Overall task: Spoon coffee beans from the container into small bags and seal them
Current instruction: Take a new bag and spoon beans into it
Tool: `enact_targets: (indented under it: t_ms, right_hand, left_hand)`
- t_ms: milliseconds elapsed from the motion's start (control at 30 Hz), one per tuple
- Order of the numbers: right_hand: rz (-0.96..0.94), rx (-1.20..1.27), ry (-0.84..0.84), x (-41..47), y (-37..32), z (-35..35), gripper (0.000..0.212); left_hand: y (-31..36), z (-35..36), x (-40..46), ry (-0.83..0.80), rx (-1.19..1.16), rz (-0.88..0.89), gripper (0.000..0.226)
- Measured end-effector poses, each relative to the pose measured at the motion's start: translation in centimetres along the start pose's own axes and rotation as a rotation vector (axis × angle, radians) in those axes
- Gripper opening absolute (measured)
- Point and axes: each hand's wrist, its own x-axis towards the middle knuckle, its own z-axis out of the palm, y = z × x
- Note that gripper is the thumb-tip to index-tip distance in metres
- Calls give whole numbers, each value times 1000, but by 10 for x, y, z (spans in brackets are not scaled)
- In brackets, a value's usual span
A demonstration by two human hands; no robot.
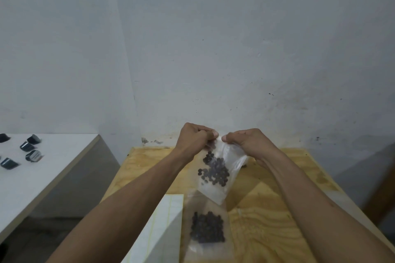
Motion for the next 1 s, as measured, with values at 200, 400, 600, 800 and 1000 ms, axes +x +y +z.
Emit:
enact_targets:
  t_ms: [200, 400, 600, 800, 1000]
  right_hand:
    - [21, 119, 15, -10, 7, -14, 22]
    - [30, 198, 142, -25, 8, -3, 44]
    - [167, 112, -153, -41, 27, 9, 18]
    - [138, -108, -67, -58, 77, 35, 18]
    - [118, -267, 28, -79, 94, 64, 46]
  left_hand:
    - [-3, -12, 4, 82, -8, -41, 8]
    - [-2, -9, -3, 164, -66, -141, 12]
    - [-27, -16, -32, 119, -35, -241, 13]
    - [-59, -30, -71, -100, 246, -342, 17]
    - [-73, -40, -97, -129, 363, -348, 33]
